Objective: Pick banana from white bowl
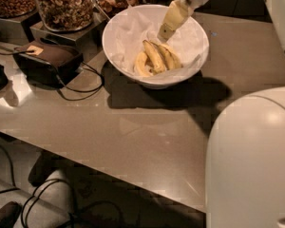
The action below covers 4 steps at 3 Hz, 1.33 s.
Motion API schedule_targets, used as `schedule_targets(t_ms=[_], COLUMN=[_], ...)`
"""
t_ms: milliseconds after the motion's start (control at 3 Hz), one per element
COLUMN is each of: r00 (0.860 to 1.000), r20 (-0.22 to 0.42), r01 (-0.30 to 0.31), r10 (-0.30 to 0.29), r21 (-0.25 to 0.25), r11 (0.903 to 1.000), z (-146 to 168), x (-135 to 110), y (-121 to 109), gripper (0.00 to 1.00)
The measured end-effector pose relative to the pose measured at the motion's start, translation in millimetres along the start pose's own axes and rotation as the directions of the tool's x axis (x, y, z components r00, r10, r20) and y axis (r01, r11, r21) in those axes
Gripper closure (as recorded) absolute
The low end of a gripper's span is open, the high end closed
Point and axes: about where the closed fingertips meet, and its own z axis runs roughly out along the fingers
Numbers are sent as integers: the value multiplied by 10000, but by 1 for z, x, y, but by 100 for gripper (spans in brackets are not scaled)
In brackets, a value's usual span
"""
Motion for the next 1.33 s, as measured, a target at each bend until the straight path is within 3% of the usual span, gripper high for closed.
schedule_targets(t_ms=[333, 1000, 1333], r00=[9989, 9905, 9844], r20=[-177, -529, -633], r01=[-435, -1304, -1685], r10=[431, 1268, 1644], r21=[-267, -718, -657], r11=[9987, 9889, 9835], z=[17, 43, 47], x=[7, 29, 38], y=[-7, -19, -27], gripper=[45, 42, 43])
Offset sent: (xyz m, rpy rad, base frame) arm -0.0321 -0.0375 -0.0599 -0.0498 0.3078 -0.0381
